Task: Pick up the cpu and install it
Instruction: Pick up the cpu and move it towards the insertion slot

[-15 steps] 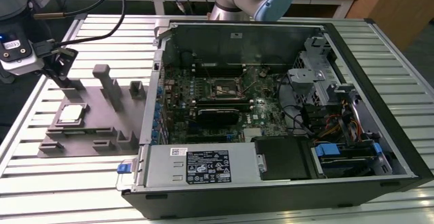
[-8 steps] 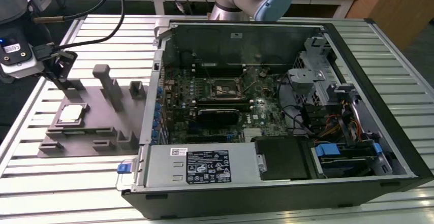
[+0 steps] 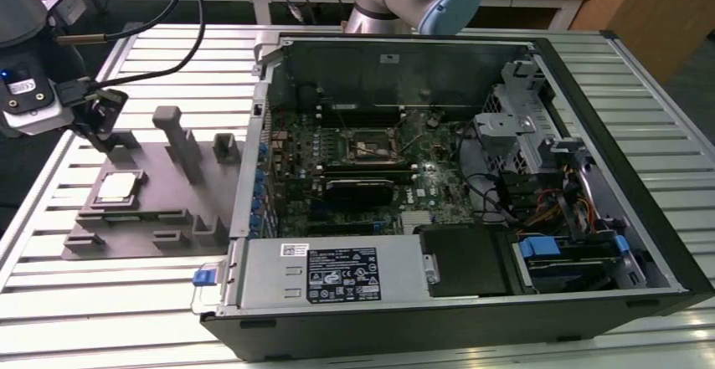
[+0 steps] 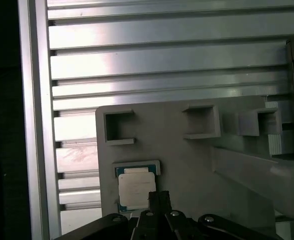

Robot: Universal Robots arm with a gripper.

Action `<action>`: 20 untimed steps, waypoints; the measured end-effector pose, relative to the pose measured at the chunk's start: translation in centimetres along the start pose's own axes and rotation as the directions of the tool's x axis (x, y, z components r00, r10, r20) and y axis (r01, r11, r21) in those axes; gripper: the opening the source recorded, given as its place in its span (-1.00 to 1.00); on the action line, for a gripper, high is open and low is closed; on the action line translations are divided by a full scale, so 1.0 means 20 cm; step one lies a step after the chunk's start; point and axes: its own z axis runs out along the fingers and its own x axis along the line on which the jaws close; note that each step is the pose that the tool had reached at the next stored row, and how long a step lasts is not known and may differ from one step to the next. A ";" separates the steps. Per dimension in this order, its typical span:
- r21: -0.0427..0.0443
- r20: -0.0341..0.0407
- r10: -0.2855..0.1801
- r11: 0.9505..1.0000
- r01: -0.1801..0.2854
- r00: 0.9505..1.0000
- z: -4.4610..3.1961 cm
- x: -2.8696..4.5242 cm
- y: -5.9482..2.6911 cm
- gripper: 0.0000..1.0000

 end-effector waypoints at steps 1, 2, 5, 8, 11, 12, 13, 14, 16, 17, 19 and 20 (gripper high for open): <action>0.000 0.000 0.000 1.000 0.000 1.000 0.005 0.001 -0.002 -0.79; 0.000 0.000 0.000 1.000 0.000 1.000 0.010 0.002 -0.005 -0.79; 0.000 0.000 0.000 1.000 0.000 1.000 0.023 0.005 -0.013 -0.79; 0.000 0.000 0.000 1.000 0.000 1.000 0.038 0.008 -0.023 -0.79; 0.000 0.000 0.000 1.000 0.000 1.000 0.053 0.010 -0.034 -0.79; 0.000 0.000 0.000 1.000 0.000 1.000 0.057 0.011 -0.038 -0.79; 0.000 0.000 0.000 1.000 0.000 1.000 0.062 0.011 -0.041 -0.79; 0.000 0.000 0.000 1.000 0.000 1.000 0.066 0.011 -0.046 -0.79; 0.000 0.000 0.000 1.000 0.000 1.000 0.076 0.012 -0.051 -0.79; 0.000 0.000 0.000 1.000 0.000 1.000 0.081 0.013 -0.054 -0.79; 0.000 0.000 0.000 1.000 0.000 1.000 0.090 0.016 -0.060 -0.79; 0.000 0.000 0.000 1.000 0.000 1.000 0.095 0.018 -0.065 -0.79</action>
